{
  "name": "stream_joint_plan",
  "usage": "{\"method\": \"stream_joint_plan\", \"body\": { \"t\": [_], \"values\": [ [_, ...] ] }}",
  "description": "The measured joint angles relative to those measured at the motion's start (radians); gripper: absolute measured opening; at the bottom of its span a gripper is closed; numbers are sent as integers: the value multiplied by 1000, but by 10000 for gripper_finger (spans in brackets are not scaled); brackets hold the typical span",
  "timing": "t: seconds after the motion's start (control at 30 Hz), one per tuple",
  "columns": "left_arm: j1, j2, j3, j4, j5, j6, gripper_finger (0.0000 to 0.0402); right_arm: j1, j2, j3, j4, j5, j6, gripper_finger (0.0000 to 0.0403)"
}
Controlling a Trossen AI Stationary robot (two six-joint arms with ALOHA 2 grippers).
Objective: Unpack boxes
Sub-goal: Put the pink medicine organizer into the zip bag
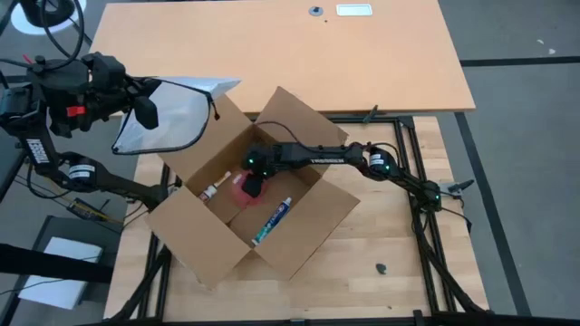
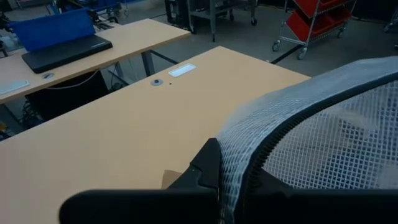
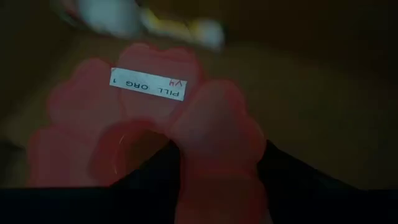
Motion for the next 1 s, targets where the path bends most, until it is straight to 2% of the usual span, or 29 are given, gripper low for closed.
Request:
{"method": "stream_joint_plan", "body": {
  "t": [0.17, 0.43, 0.63, 0.77, 0.87, 1.0],
  "values": [
    [0, 7, 0, 0, 0, -8, 6, 14, -55, 150, -47, 41, -106, 175],
    [0, 22, -1, 1, 0, -31, 6, 63, -264, 115, 34, 138, -311, 175],
    [0, 44, -1, -5, 0, -30, 6, 112, -352, 112, 57, 136, -484, 175],
    [0, 72, -1, -6, 9, -32, 6, 157, -403, 114, 183, 132, -558, 175],
    [0, 97, -1, -6, 48, -33, 6, 196, -414, 114, 322, 218, -588, 175],
    [0, 130, -1, -4, 65, -55, 6, 233, -416, 114, 532, 283, -708, 175]
  ]
}}
